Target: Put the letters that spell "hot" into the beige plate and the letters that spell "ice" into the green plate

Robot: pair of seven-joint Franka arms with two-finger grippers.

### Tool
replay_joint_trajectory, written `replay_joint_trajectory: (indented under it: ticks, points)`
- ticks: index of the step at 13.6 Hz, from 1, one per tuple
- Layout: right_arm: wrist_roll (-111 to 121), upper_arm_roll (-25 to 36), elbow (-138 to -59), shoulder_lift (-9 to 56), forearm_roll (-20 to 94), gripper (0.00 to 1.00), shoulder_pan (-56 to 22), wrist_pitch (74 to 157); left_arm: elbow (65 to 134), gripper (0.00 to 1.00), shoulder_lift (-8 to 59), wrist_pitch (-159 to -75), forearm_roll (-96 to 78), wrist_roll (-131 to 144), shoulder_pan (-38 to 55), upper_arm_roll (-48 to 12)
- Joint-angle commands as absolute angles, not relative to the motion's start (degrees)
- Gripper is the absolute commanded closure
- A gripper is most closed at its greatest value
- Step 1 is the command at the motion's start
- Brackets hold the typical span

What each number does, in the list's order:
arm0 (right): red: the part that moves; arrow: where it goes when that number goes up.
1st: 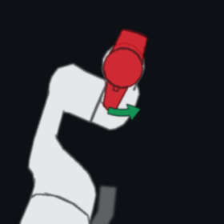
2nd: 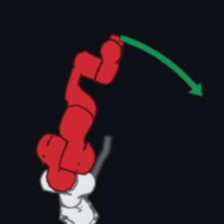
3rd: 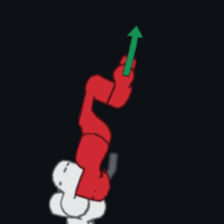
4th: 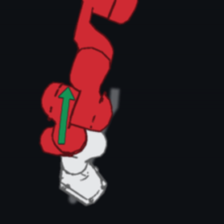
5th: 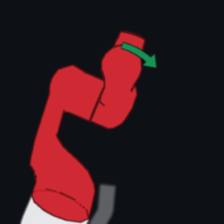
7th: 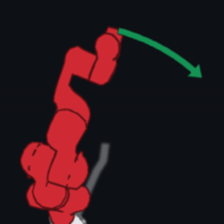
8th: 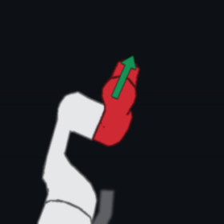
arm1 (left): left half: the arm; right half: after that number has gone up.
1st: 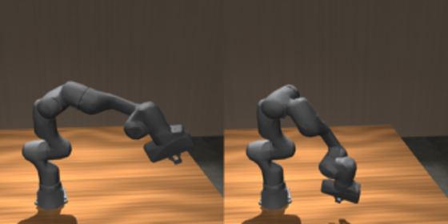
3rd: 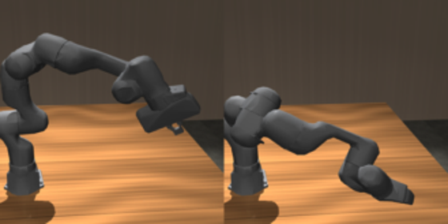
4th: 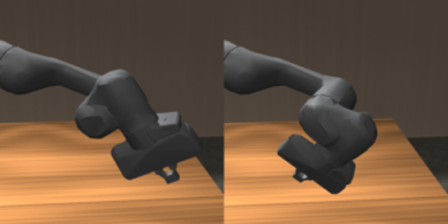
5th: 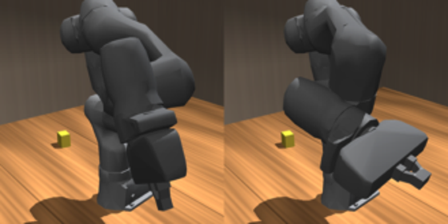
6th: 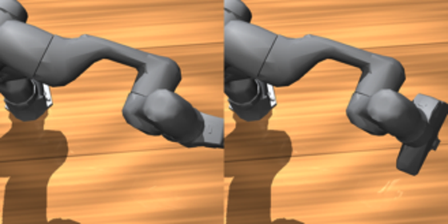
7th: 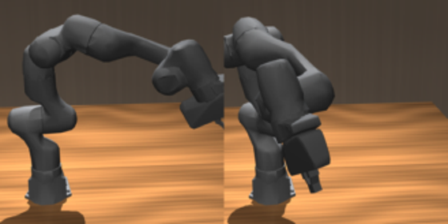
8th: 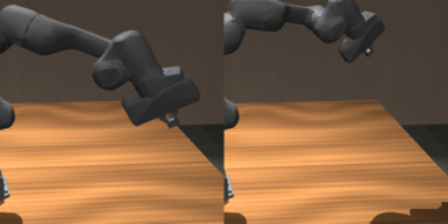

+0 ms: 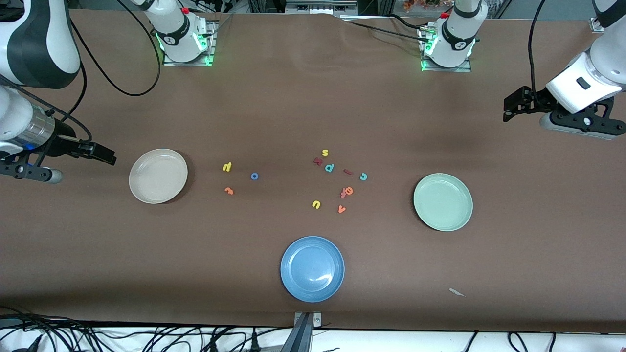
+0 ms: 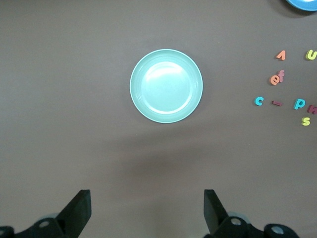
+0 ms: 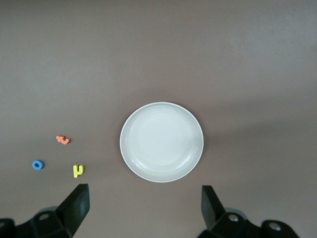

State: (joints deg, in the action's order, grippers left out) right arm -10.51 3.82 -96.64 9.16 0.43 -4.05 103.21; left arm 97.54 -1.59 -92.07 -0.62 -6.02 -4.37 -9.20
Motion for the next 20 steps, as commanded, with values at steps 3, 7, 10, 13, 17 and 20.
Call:
replay_joint_trajectory:
  ticks: [3, 7, 10, 13, 17, 20]
  points:
    - [-10.9, 0.9, -97.2, 9.6, 1.4, 0.00, -5.3, 101.8, 97.5, 0.00, 3.7, -95.9, 0.3, -6.1, -3.0, -15.9]
    - [-22.4, 0.7, -98.2, 14.8, 1.4, 0.00, -12.4, 105.9, 96.2, 0.00, 13.6, -103.9, 0.5, -7.5, -2.6, -21.2]
    - [-26.4, 0.5, -103.8, 17.4, 1.5, 0.01, -17.1, 113.3, 96.4, 0.00, 21.0, -113.9, 0.2, -18.1, -2.3, -23.5]
    - [-26.9, -0.3, -114.1, 17.8, 1.6, 0.01, -18.5, 126.1, 96.5, 0.00, 27.3, -121.4, 1.0, -22.3, 0.1, -23.5]
    - [-27.0, -2.3, -117.7, 21.2, 1.6, 0.01, -18.5, 132.8, 97.5, 0.00, 32.5, -124.6, 1.1, -27.6, 3.8, -23.5]
    - [-27.0, -2.6, -117.8, 23.6, 3.5, 0.02, -18.5, 134.8, 97.5, 0.00, 34.7, -127.5, 10.1, -27.7, 7.5, -23.5]
